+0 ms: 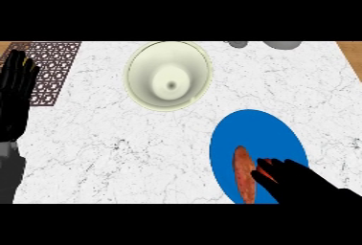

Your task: Pick the sweet potato from the plate and place it in the bowl

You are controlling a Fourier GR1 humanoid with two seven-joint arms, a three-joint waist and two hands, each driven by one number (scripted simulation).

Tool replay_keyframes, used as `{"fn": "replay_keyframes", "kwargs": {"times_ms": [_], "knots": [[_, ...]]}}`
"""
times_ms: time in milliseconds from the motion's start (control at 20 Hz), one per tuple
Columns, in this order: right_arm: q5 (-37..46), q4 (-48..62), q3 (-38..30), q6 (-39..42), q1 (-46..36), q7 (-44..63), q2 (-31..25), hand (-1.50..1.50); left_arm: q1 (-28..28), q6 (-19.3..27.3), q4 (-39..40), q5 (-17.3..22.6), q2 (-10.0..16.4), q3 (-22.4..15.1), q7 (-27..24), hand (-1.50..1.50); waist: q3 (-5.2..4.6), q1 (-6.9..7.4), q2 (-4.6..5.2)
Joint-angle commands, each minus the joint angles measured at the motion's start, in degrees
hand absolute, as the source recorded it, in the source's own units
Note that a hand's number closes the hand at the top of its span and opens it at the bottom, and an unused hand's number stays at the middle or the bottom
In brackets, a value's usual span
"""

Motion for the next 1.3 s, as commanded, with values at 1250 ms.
{"fn": "replay_keyframes", "kwargs": {"times_ms": [1250], "knots": [[31.1, 19.8, 3.3, 6.4, 13.7, -23.7, 23.3, -1.5, 1.2, -2.9, -0.2, -3.6, -3.4, 3.8, -1.3, 0.0, 0.09, 0.05, 0.02]]}}
